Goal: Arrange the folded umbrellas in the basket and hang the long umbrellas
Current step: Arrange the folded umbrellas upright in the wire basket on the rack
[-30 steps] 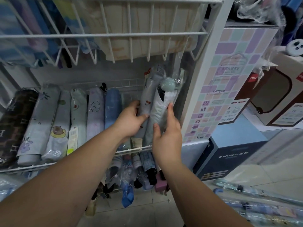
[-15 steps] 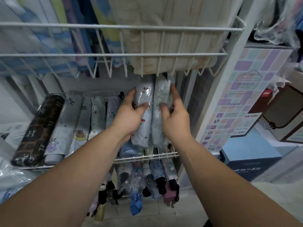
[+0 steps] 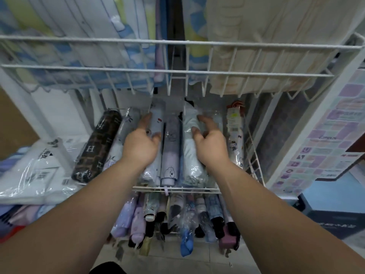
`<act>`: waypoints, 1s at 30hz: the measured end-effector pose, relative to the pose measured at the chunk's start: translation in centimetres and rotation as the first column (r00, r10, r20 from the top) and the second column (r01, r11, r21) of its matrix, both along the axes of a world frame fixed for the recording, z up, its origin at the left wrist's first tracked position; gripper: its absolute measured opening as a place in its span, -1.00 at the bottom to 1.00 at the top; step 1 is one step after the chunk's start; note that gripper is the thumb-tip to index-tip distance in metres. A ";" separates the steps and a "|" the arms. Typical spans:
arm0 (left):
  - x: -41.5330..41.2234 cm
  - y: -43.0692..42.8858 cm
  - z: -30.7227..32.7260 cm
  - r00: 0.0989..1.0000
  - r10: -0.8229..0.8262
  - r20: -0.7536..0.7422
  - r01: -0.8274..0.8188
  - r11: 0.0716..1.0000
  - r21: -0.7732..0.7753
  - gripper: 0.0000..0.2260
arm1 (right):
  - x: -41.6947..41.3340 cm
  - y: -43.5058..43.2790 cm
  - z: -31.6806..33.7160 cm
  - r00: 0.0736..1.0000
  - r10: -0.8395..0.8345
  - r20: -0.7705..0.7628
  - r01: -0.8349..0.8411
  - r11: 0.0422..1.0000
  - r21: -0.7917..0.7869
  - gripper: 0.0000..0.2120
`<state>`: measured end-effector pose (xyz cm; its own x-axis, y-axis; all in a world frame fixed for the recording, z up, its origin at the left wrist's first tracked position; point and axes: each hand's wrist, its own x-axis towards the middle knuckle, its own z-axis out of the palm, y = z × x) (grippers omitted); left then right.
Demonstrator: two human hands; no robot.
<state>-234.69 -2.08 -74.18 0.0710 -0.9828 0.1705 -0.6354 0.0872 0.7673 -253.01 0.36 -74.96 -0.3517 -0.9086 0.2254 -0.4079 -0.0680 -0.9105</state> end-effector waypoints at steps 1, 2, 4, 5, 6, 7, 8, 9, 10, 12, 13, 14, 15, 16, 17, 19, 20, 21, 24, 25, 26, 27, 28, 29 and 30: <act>0.3 0.0 -0.5 0.996 -0.002 0.093 0.003 1.000 -0.009 -0.48 | 0.8 -0.6 0.0 0.999 0.006 -0.035 -0.006 1.000 0.009 -0.65; 0.6 0.0 -1.0 0.982 -0.012 0.190 0.013 1.000 -0.006 -0.50 | 1.6 -1.1 -0.1 0.998 0.022 -0.062 -0.020 0.999 0.037 -0.65; 0.8 0.3 -2.0 0.928 -0.052 0.369 0.042 0.998 0.036 -0.52 | 2.8 -1.8 -0.8 0.982 0.097 -0.162 -0.075 0.988 0.139 -0.63; 0.9 0.5 -2.5 0.904 -0.068 0.422 0.053 0.997 0.049 -0.53 | 3.1 -2.0 -1.3 0.964 0.144 -0.222 -0.103 0.977 0.187 -0.62; 1.1 0.6 -2.8 0.894 -0.075 0.442 0.059 0.997 0.050 -0.54 | 3.3 -2.0 -1.7 0.950 0.177 -0.259 -0.123 0.970 0.212 -0.61; 1.2 0.8 -2.8 0.894 -0.071 0.442 0.057 0.997 0.044 -0.54 | 3.3 -1.9 -1.9 0.941 0.192 -0.278 -0.134 0.967 0.216 -0.60; 1.2 0.9 -2.9 0.899 -0.063 0.433 0.054 0.998 0.034 -0.55 | 3.1 -1.6 -2.0 0.936 0.196 -0.292 -0.138 0.968 0.208 -0.59; 1.1 1.1 -2.8 0.900 -0.054 0.432 0.048 0.999 0.025 -0.55 | 2.7 -1.4 -2.0 0.931 0.192 -0.309 -0.137 0.972 0.193 -0.59; 0.9 1.3 -2.7 0.897 -0.040 0.441 0.043 0.999 0.005 -0.55 | 2.0 -1.2 -2.0 0.926 0.183 -0.330 -0.130 0.976 0.174 -0.60; 0.1 1.9 -2.0 0.883 0.001 0.469 0.048 0.995 -0.092 -0.56 | 0.1 -0.8 -2.3 0.925 0.111 -0.364 -0.067 0.989 0.134 -0.63; -0.6 2.3 -1.5 0.890 0.012 0.455 0.065 0.986 -0.152 -0.58 | -1.1 -0.6 -2.4 0.925 0.038 -0.378 0.004 0.994 0.109 -0.63; -1.5 2.8 -0.9 0.904 0.002 0.428 0.098 0.973 -0.210 -0.59 | -2.5 -0.3 -2.6 0.921 -0.048 -0.388 0.088 0.992 0.087 -0.63; -2.4 3.3 -0.3 0.915 -0.034 0.402 0.149 0.955 -0.256 -0.60 | -3.9 0.0 -2.9 0.911 -0.132 -0.391 0.172 0.983 0.070 -0.63; -3.8 3.6 0.1 0.921 -0.095 0.378 0.211 0.937 -0.279 -0.60 | -5.4 0.2 -3.1 0.900 -0.199 -0.388 0.244 0.967 0.069 -0.62; -5.0 3.9 0.6 0.922 -0.167 0.348 0.269 0.924 -0.270 -0.60 | -6.5 0.4 -3.3 0.894 -0.234 -0.381 0.286 0.955 0.084 -0.60; -7.7 3.7 1.0 0.908 -0.310 0.280 0.367 0.912 -0.181 -0.56 | -8.2 0.7 -3.5 0.908 -0.219 -0.358 0.293 0.941 0.167 -0.54; -9.1 3.3 1.0 0.900 -0.358 0.249 0.396 0.910 -0.121 -0.54 | -8.7 0.8 -3.6 0.919 -0.188 -0.348 0.270 0.941 0.206 -0.51; -10.5 2.8 0.8 0.891 -0.392 0.229 0.413 0.910 -0.048 -0.51 | -9.0 0.8 -3.8 0.927 -0.153 -0.342 0.240 0.944 0.226 -0.48; -14.0 1.4 -0.6 0.857 -0.457 0.238 0.436 0.889 0.138 -0.44 | -9.8 0.7 -4.4 0.937 -0.075 -0.340 0.162 0.958 0.235 -0.41; -14.9 0.9 -1.2 0.851 -0.465 0.245 0.431 0.884 0.182 -0.43 | -10.0 0.6 -4.5 0.946 -0.060 -0.317 0.144 0.958 0.248 -0.41; -15.6 0.5 -1.9 0.850 -0.465 0.247 0.418 0.881 0.221 -0.42 | -10.2 0.5 -4.7 0.957 -0.058 -0.284 0.136 0.955 0.263 -0.42; -16.2 0.0 -2.6 0.853 -0.460 0.248 0.401 0.880 0.253 -0.41 | -10.3 0.5 -4.8 0.964 -0.061 -0.259 0.133 0.953 0.271 -0.43; -16.6 -0.5 -3.2 0.857 -0.451 0.250 0.383 0.881 0.276 -0.40 | -10.3 0.5 -4.9 0.963 -0.061 -0.264 0.135 0.953 0.272 -0.45; -17.0 -0.9 -3.8 0.861 -0.443 0.251 0.370 0.882 0.291 -0.38 | -10.2 0.6 -5.1 0.953 -0.057 -0.296 0.141 0.953 0.269 -0.47; -17.3 -1.3 -4.4 0.863 -0.439 0.249 0.364 0.883 0.295 -0.37 | -10.0 0.6 -5.4 0.948 -0.062 -0.313 0.148 0.955 0.258 -0.50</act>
<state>-251.95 -3.37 -78.53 -0.3558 -0.9275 -0.1151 -0.7852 0.2298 0.5751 -262.99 0.94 -80.32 -0.4040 -0.9111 0.0812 -0.6539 0.2256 -0.7222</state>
